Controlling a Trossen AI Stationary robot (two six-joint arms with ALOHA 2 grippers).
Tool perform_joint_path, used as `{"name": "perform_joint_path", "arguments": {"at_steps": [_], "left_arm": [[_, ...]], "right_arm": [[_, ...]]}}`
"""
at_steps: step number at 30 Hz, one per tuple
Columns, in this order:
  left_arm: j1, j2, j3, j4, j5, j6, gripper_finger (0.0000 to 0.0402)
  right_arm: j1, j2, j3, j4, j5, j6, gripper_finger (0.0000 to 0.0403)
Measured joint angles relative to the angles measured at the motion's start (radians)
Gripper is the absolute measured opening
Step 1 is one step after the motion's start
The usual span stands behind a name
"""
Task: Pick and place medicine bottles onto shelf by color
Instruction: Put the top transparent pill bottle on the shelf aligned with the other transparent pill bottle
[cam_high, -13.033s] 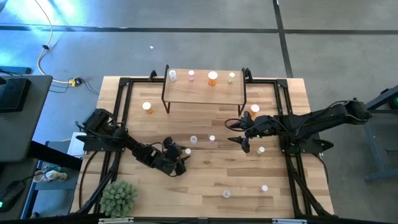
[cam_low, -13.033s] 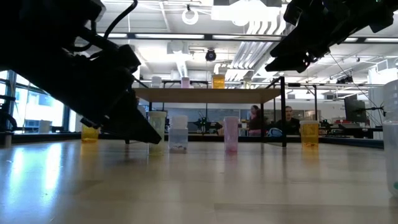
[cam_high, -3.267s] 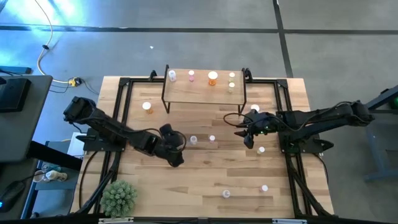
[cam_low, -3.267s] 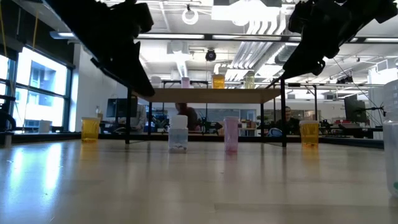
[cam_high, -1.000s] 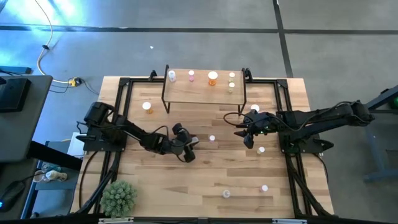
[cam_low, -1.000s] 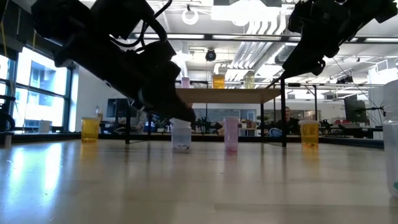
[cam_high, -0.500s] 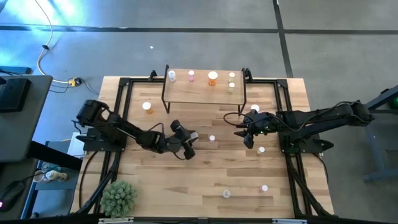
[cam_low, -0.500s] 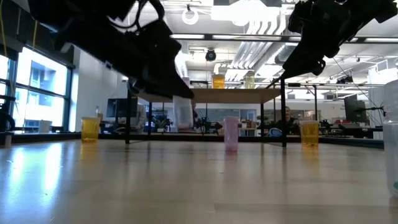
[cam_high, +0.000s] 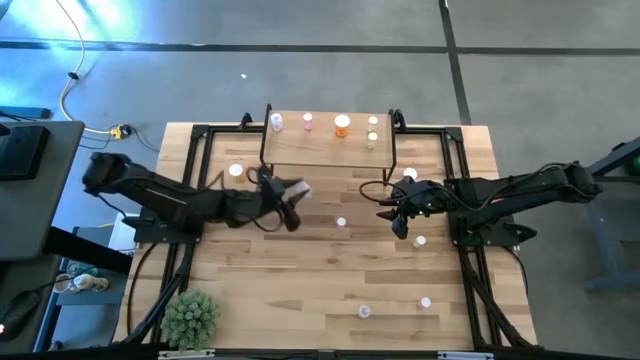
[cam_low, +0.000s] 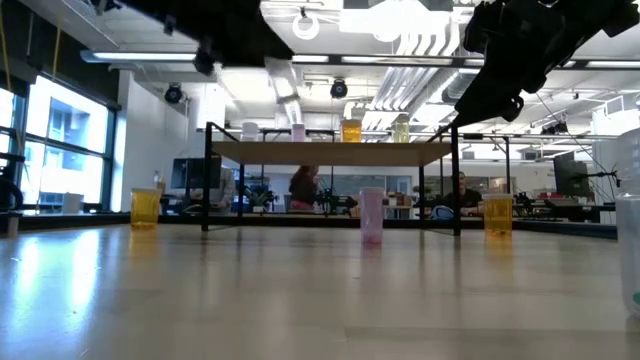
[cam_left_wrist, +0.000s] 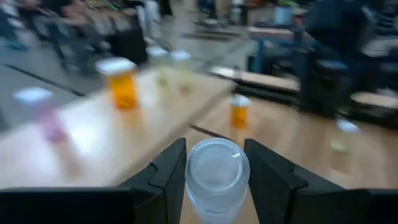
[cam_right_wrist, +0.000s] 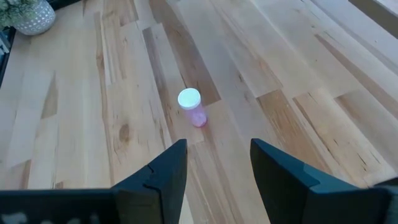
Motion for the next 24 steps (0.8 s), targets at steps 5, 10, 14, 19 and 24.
{"name": "perform_joint_path", "arguments": {"at_steps": [5, 10, 14, 19, 24], "left_arm": [[0.054, -0.096, 0.000, -0.002, -0.116, 0.085, 0.0129], [0.172, -0.138, 0.000, -0.009, -0.128, 0.110, 0.0129], [0.276, -0.148, 0.000, -0.068, -0.053, 0.037, 0.0129], [0.381, -0.142, 0.000, -0.163, 0.090, -0.132, 0.0129], [0.443, -0.143, 0.015, -0.253, 0.141, -0.194, 0.0129]], "right_arm": [[0.000, 0.000, 0.000, 0.000, 0.000, 0.001, 0.0167], [0.000, 0.000, 0.000, 0.000, 0.001, 0.003, 0.0167], [0.000, 0.000, 0.000, 0.000, 0.001, 0.003, 0.0167], [0.000, 0.000, 0.000, 0.000, 0.001, 0.001, 0.0167], [0.000, 0.000, 0.000, 0.000, 0.001, 0.000, 0.0167]]}}
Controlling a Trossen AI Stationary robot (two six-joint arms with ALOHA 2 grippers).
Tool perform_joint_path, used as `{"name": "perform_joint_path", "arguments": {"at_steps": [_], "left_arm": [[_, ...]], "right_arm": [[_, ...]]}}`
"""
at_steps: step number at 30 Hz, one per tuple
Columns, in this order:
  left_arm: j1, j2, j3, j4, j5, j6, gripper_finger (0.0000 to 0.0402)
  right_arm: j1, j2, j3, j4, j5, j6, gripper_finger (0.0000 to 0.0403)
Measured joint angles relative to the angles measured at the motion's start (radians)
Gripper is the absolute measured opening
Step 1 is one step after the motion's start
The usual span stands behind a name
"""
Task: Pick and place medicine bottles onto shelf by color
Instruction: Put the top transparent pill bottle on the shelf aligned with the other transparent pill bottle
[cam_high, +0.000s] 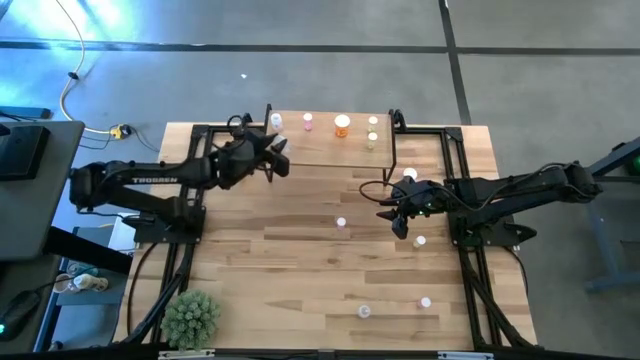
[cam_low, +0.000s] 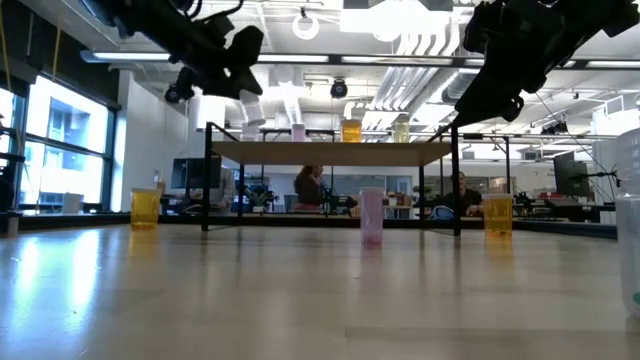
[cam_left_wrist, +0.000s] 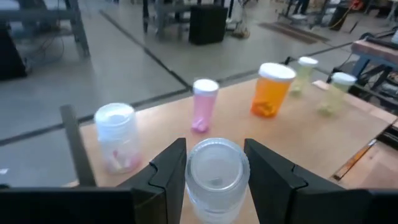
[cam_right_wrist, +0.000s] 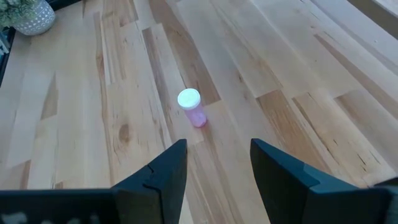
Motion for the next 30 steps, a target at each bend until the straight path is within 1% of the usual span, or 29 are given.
{"name": "perform_joint_path", "arguments": {"at_steps": [4, 9, 17, 22, 25, 30], "left_arm": [[0.035, 0.000, 0.059, -0.127, 0.009, -0.024, 0.0129], [0.067, 0.008, 0.109, -0.237, 0.030, -0.059, 0.0129], [0.107, 0.012, 0.117, -0.282, 0.029, -0.103, 0.0129], [0.110, 0.047, 0.117, -0.277, 0.029, -0.102, 0.0129], [0.109, 0.075, 0.117, -0.275, 0.019, -0.074, 0.0129], [0.117, 0.092, 0.117, -0.271, 0.021, -0.074, 0.0129]], "right_arm": [[0.000, 0.000, 0.000, 0.000, 0.005, -0.001, 0.0167], [0.000, 0.000, 0.000, 0.000, 0.005, -0.001, 0.0167], [0.000, 0.000, 0.000, 0.000, 0.004, 0.000, 0.0167], [0.000, 0.000, 0.000, 0.000, 0.003, 0.000, 0.0167], [0.000, 0.000, 0.000, 0.000, 0.003, 0.000, 0.0167], [0.000, 0.000, 0.000, 0.000, 0.003, -0.001, 0.0167]]}}
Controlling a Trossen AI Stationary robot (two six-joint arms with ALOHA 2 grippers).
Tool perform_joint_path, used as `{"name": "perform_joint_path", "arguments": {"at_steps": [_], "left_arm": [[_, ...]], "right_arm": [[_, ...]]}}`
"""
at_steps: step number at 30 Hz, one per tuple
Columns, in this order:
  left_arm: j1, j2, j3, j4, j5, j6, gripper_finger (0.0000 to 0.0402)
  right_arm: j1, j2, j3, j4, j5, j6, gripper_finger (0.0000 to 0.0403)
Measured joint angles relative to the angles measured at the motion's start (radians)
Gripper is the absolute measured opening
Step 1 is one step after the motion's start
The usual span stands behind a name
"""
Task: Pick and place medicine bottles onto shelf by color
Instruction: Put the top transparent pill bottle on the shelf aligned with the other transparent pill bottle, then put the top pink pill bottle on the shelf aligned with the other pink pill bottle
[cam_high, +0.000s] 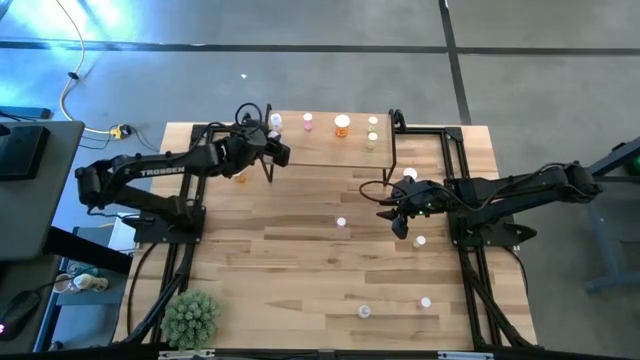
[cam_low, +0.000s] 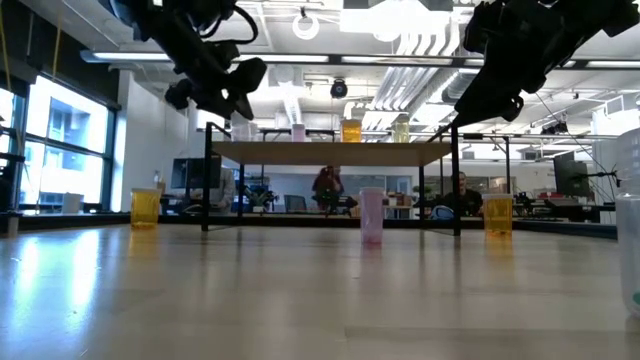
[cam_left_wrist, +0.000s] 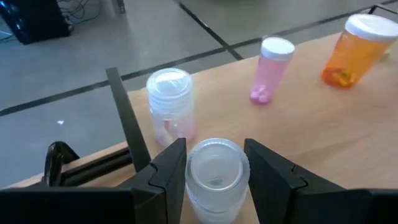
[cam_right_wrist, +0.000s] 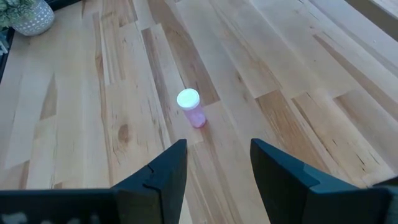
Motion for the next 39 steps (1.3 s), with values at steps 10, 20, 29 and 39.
{"name": "perform_joint_path", "arguments": {"at_steps": [10, 20, 29, 39], "left_arm": [[0.006, 0.020, -0.001, 0.009, 0.001, -0.003, 0.0167], [0.006, 0.020, 0.000, 0.050, 0.007, 0.000, 0.0178], [0.006, 0.019, 0.000, 0.088, 0.010, 0.023, 0.0223], [0.006, 0.013, 0.000, 0.127, -0.033, 0.082, 0.0234]], "right_arm": [[0.000, 0.000, 0.000, 0.000, -0.005, 0.000, 0.0167], [0.000, 0.000, 0.000, 0.000, -0.004, 0.000, 0.0167], [0.000, 0.000, 0.000, -0.001, -0.003, 0.000, 0.0167], [0.000, 0.000, 0.000, -0.001, -0.003, 0.000, 0.0167]]}}
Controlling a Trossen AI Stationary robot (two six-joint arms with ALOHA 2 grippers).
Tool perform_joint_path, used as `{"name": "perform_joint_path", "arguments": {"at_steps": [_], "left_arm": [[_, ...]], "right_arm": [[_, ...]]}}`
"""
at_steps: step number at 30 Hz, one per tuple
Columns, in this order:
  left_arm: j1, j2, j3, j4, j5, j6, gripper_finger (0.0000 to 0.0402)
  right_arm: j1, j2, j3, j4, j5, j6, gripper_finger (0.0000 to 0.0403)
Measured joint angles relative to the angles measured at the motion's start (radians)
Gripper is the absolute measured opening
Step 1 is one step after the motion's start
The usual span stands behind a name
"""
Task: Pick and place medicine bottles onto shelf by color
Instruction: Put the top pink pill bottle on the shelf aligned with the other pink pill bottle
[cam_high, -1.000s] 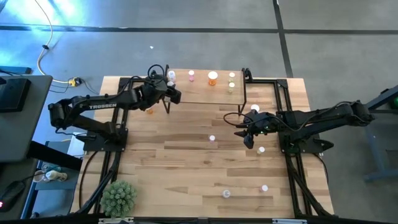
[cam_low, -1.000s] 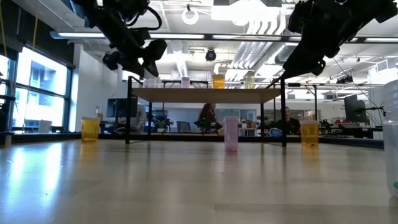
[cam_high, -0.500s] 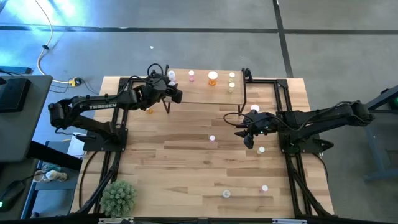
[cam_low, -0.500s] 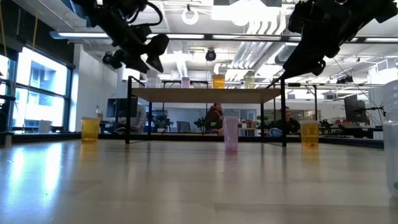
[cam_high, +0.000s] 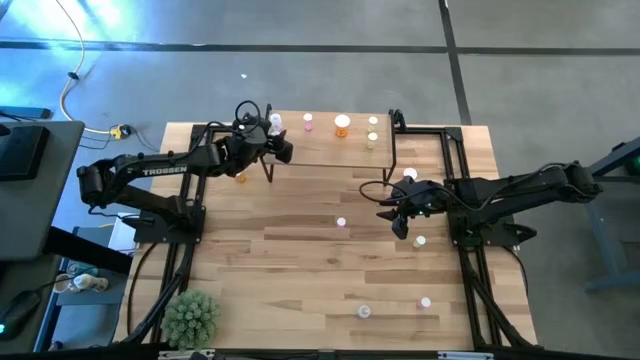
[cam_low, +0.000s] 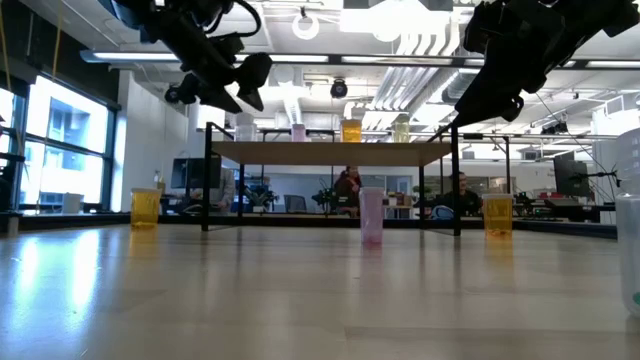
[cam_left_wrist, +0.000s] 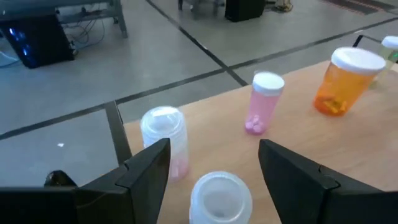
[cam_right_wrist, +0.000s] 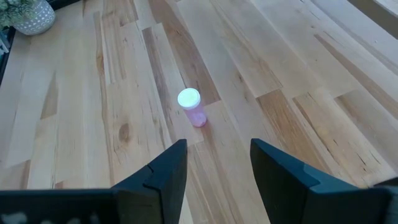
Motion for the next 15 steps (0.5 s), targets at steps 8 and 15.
{"name": "perform_joint_path", "arguments": {"at_steps": [8, 15], "left_arm": [[-0.001, -0.090, 0.000, 0.013, 0.005, 0.035, 0.0232], [-0.023, -0.231, 0.000, 0.004, 0.125, 0.050, 0.0232]], "right_arm": [[0.000, 0.000, 0.000, 0.000, 0.006, -0.025, 0.0167], [0.000, 0.000, 0.000, 0.000, 0.005, -0.052, 0.0167]]}}
